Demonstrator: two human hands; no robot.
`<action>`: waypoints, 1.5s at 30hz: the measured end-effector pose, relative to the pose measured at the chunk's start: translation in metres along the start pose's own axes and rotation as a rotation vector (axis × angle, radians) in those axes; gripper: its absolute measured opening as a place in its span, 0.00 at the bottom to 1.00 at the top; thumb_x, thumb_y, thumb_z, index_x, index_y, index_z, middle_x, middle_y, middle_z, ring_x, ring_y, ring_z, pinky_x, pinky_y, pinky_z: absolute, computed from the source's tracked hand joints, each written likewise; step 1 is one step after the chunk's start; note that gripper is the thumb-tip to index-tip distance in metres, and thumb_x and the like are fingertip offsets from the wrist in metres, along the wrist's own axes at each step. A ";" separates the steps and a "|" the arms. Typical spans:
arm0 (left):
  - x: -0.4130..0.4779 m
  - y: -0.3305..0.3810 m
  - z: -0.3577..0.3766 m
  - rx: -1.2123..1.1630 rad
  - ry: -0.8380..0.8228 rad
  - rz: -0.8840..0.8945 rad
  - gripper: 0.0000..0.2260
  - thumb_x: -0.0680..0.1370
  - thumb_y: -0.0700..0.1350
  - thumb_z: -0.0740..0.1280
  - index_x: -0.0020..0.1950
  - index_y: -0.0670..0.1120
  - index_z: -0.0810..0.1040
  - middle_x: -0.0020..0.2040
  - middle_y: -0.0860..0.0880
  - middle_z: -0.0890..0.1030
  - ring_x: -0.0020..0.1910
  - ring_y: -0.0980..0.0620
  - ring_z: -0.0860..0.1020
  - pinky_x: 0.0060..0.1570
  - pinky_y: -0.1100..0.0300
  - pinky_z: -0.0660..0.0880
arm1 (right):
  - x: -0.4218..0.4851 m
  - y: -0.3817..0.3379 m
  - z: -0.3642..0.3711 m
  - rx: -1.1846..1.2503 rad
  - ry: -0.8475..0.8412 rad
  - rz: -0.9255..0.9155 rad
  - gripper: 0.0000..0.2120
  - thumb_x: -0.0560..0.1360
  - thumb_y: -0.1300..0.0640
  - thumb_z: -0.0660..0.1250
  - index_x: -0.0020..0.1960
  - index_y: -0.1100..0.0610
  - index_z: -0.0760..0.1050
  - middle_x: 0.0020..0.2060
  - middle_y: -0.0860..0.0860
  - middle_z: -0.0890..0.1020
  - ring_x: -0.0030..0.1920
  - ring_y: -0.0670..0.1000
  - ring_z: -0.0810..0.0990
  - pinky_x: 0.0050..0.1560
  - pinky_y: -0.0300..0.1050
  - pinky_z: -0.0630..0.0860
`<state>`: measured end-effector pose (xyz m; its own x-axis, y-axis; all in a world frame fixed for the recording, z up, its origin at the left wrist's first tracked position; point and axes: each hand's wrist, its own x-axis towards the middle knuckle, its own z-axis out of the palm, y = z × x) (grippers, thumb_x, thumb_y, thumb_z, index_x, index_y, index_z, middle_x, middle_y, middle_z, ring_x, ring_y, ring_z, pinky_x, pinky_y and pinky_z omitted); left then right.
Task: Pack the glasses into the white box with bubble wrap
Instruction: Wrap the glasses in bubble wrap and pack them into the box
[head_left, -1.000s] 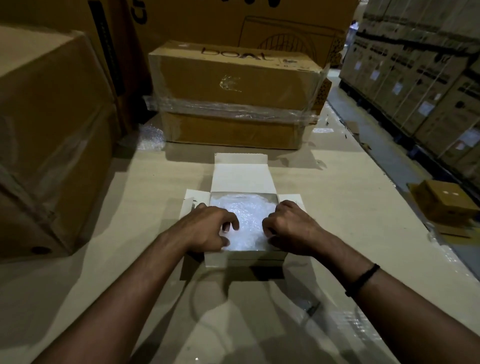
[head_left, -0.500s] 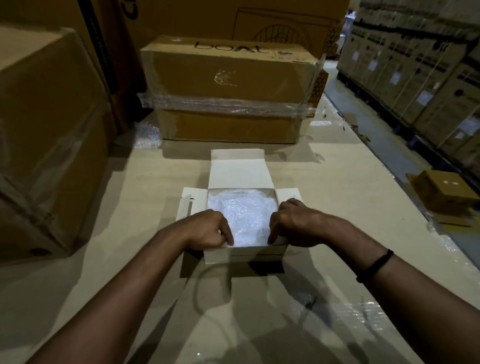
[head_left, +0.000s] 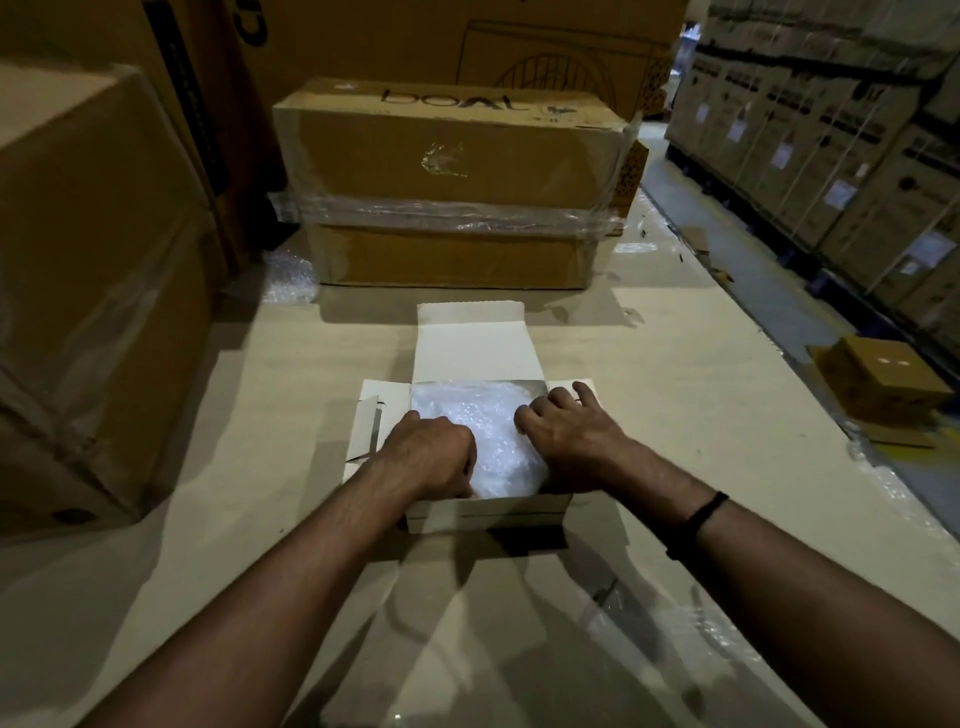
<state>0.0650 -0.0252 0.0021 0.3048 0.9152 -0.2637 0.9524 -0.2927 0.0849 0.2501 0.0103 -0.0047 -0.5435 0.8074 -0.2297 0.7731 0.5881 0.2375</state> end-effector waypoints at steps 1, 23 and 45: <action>0.000 0.000 0.000 0.013 0.008 -0.008 0.04 0.73 0.49 0.69 0.41 0.50 0.80 0.41 0.52 0.81 0.39 0.50 0.72 0.48 0.57 0.64 | 0.001 -0.001 0.001 0.003 -0.005 0.017 0.32 0.68 0.43 0.70 0.64 0.56 0.63 0.63 0.56 0.72 0.64 0.58 0.67 0.70 0.61 0.54; -0.008 -0.039 -0.016 -0.031 -0.031 0.012 0.27 0.69 0.54 0.75 0.67 0.58 0.72 0.71 0.53 0.66 0.71 0.49 0.59 0.66 0.51 0.56 | 0.019 0.014 -0.012 -0.028 -0.230 -0.014 0.52 0.66 0.37 0.73 0.78 0.57 0.49 0.77 0.55 0.58 0.78 0.58 0.46 0.69 0.73 0.32; 0.010 -0.050 -0.020 0.009 -0.079 -0.063 0.48 0.66 0.60 0.76 0.79 0.57 0.53 0.80 0.51 0.54 0.77 0.47 0.49 0.71 0.43 0.43 | 0.022 0.032 -0.021 0.028 -0.239 -0.052 0.62 0.59 0.30 0.73 0.79 0.50 0.43 0.79 0.48 0.53 0.78 0.52 0.47 0.72 0.67 0.33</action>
<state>0.0208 0.0043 0.0141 0.2432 0.9074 -0.3428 0.9695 -0.2381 0.0575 0.2563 0.0477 0.0182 -0.4930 0.7395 -0.4584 0.7567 0.6245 0.1935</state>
